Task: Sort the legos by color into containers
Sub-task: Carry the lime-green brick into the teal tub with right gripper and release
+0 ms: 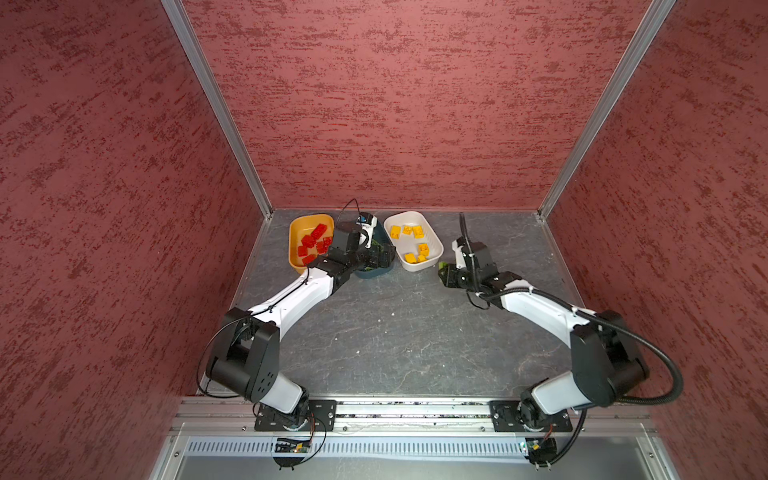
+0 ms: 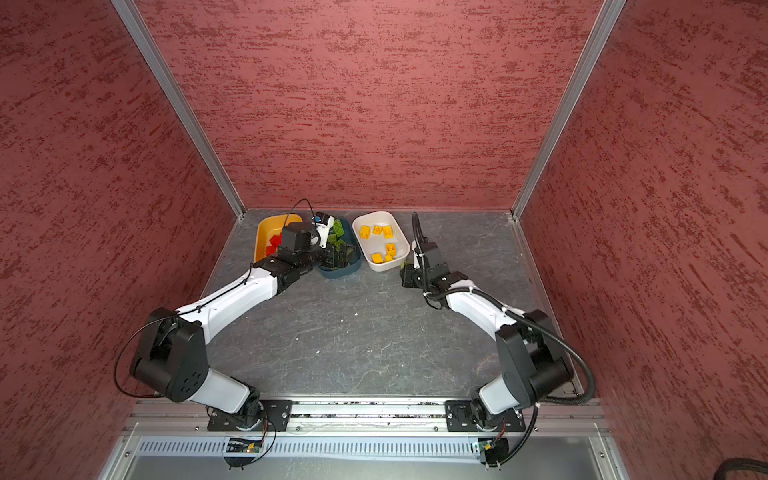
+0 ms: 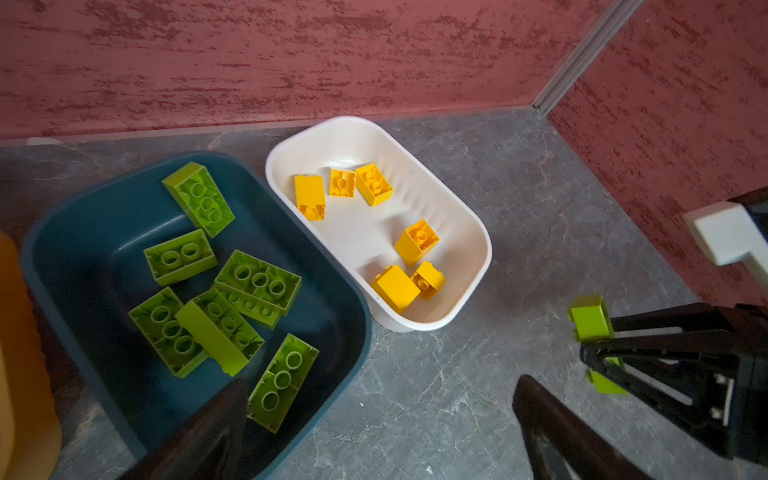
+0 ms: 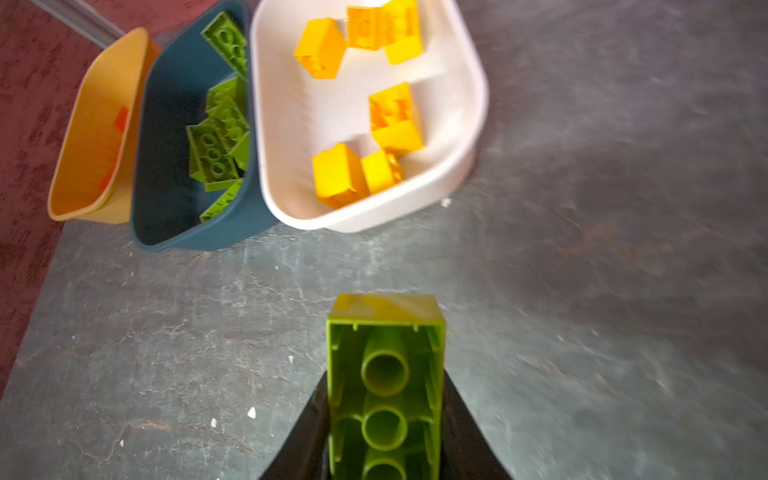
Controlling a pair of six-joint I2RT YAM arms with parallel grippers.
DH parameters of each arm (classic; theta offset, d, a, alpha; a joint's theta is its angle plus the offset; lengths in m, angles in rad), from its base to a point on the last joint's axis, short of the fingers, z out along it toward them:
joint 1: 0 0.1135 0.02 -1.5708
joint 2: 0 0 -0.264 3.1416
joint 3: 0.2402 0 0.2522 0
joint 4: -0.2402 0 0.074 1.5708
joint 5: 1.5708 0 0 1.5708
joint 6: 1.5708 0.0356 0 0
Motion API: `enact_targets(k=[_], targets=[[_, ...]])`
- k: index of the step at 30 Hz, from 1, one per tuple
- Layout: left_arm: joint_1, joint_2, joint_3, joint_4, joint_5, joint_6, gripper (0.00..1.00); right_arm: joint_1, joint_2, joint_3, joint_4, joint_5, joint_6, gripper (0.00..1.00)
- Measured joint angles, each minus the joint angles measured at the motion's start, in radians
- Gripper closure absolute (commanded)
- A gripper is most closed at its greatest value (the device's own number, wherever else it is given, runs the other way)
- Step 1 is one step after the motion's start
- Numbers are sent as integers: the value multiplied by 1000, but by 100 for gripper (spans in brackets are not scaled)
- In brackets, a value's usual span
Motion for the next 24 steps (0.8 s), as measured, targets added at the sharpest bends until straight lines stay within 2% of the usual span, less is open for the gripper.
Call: enact_targets(k=[10, 16, 19, 22, 24], targets=[[129, -83, -77, -8, -151, -141, 0, 106, 395, 402, 107, -103, -140, 73], [149, -106, -96, -13, -185, -175, 1, 130, 538, 549, 106, -112, -190, 69], [149, -107, -98, -20, -206, -190, 1, 133, 578, 600, 105, -105, -203, 61], [154, -107, -98, -32, -233, -208, 1, 133, 595, 632, 89, -89, -216, 41], [161, -107, -98, -39, -249, -216, 0, 134, 596, 640, 78, -80, -230, 34]])
